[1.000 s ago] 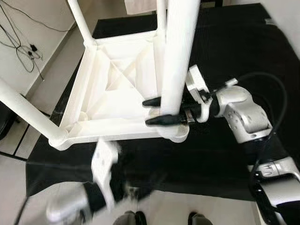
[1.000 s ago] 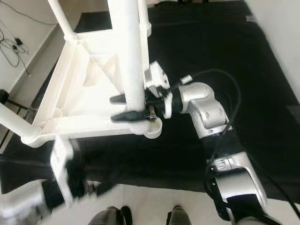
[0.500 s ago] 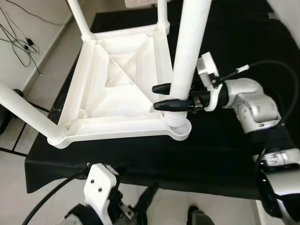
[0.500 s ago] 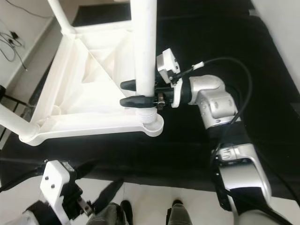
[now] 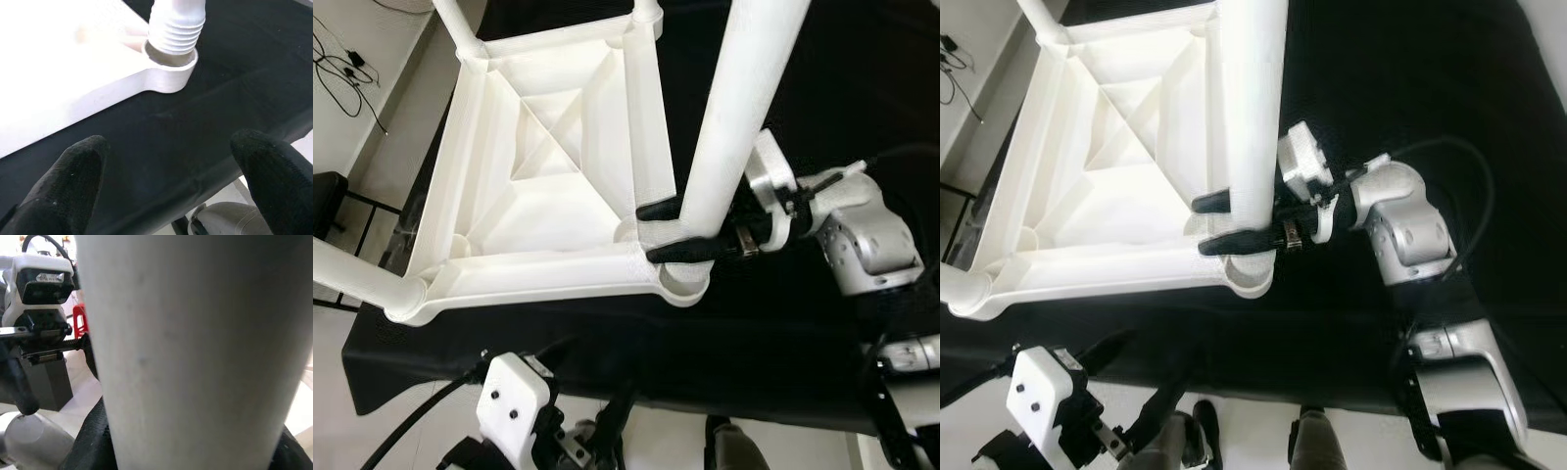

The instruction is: Building children table

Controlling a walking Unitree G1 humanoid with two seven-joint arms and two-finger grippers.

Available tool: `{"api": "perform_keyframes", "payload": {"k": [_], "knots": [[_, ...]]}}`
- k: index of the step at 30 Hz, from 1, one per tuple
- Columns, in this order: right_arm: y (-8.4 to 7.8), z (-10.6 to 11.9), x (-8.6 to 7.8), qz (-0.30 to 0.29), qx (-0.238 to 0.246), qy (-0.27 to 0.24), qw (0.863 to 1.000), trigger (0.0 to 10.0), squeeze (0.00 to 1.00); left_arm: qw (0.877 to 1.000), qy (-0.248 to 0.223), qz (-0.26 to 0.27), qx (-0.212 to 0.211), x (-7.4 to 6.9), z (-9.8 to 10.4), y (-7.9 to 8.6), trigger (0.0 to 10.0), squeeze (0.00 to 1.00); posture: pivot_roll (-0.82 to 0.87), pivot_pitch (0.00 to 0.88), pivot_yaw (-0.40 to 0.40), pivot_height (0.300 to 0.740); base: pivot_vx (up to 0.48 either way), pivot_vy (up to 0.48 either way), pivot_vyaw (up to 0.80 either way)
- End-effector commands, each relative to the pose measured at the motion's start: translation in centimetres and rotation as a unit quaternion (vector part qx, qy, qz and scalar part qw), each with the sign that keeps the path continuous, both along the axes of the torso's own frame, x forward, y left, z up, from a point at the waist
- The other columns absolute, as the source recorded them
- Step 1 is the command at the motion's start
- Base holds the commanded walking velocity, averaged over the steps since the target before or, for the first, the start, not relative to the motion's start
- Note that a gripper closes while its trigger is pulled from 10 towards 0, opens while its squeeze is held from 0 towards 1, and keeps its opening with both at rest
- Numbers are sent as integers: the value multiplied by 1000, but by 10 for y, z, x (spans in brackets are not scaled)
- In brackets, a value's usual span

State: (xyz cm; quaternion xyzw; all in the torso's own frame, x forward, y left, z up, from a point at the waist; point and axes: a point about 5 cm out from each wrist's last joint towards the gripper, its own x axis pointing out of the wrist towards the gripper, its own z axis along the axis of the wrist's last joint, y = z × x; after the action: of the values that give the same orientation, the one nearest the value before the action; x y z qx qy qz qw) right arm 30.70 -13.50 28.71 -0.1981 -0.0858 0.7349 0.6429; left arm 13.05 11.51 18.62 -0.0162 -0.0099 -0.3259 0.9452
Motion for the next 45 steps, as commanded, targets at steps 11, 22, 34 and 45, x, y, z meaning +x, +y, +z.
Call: {"api": "perform_keyframes", "payload": {"k": [11, 22, 34, 45], "knots": [[16, -26, -17, 52, -63, 24, 996, 10000, 0, 1000, -5, -1, -5, -3, 0, -2, 10000, 0, 29, 447, 139, 740, 0, 0, 0], [37, -22, -3, 10, -42, 24, 999, 10000, 0, 1000, -11, -3, -11, -3, 0, -6, 10000, 0, 17, 446, 125, 740, 0, 0, 0], [33, -21, -1, 27, -56, 24, 998, 10000, 0, 1000, -15, -2, -15, -3, 0, -7, 10000, 0, 9, 442, 117, 740, 0, 0, 0], [16, -24, 1, 57, -104, 46, 992, 10000, 0, 1000, -15, -2, -15, -5, 0, -9, 10000, 0, 14, 439, 115, 740, 0, 0, 0]]}}
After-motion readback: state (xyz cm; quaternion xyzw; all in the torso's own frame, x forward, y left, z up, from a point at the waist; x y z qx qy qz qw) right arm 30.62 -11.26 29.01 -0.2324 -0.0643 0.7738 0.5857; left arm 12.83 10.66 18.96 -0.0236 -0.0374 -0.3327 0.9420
